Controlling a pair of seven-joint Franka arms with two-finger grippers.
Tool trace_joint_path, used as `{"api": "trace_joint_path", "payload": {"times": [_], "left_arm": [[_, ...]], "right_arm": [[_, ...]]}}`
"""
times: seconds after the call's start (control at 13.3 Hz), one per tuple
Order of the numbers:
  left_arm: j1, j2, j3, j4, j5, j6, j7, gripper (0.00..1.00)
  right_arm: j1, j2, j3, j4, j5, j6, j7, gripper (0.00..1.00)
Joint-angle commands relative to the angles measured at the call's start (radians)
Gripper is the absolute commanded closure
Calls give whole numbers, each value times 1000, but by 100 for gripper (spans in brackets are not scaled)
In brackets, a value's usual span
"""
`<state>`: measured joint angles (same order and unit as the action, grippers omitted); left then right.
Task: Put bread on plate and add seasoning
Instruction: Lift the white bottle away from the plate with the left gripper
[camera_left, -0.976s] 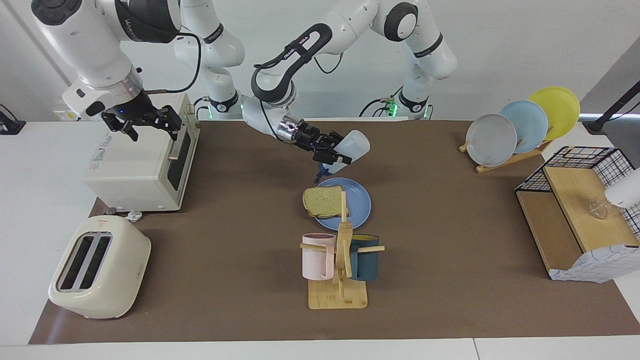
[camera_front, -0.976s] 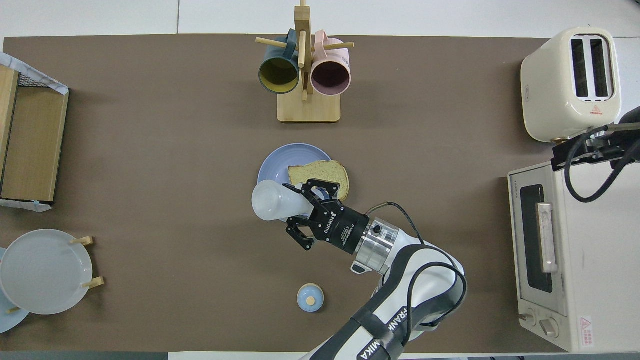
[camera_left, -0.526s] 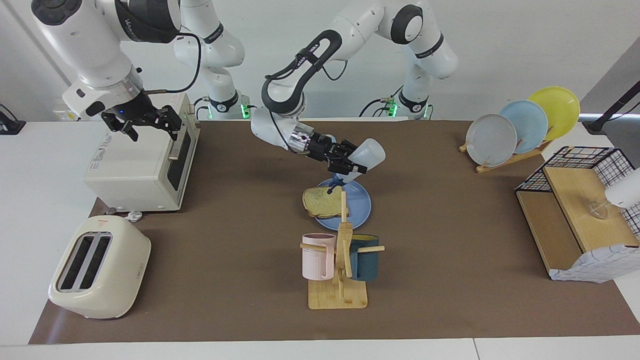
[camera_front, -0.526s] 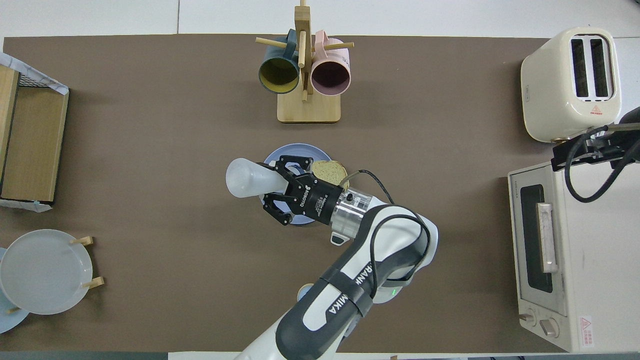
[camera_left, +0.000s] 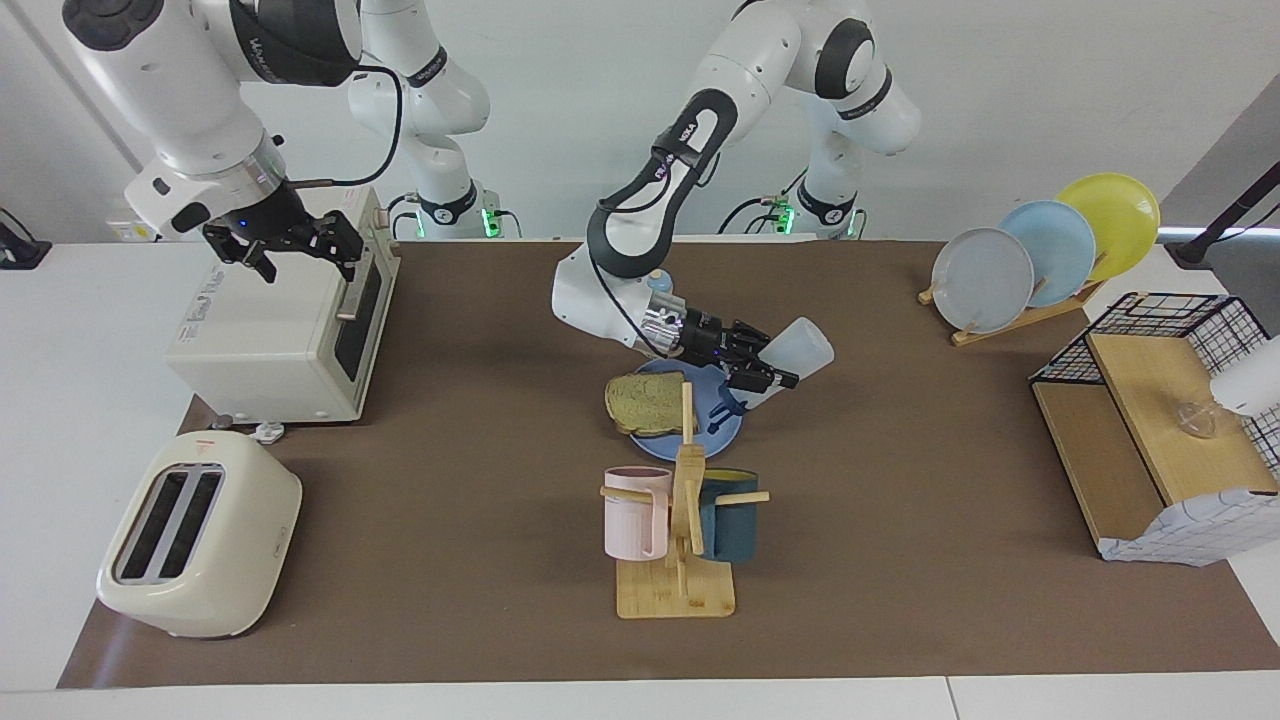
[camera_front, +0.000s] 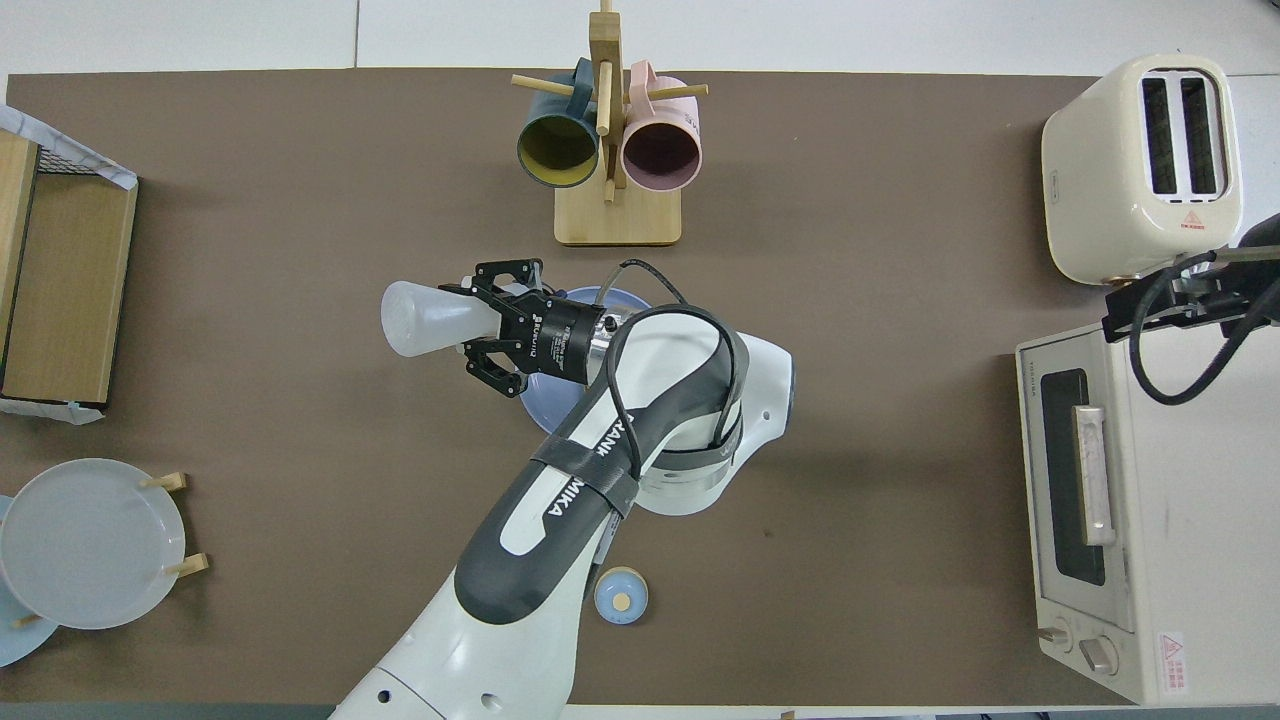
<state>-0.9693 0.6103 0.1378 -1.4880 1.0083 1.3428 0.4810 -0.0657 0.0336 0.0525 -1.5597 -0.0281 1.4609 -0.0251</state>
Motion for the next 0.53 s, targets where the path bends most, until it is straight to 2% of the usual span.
{"api": "trace_joint_path", "payload": {"times": [0.0,0.23,0.45], "left_arm": [[26,-110,-3,-49,-68,48,-58,100],[55,-161,-3,-51,-117,50,-71,100],[154,-274,-3,-54,-221,125,-70,100]], "right_arm": [[-10,-3,6,-2,-3,3,-21,0],[-10,-3,6,-2,-1,3,-21,0],[-10,-3,6,-2,-1,3,-21,0]]}}
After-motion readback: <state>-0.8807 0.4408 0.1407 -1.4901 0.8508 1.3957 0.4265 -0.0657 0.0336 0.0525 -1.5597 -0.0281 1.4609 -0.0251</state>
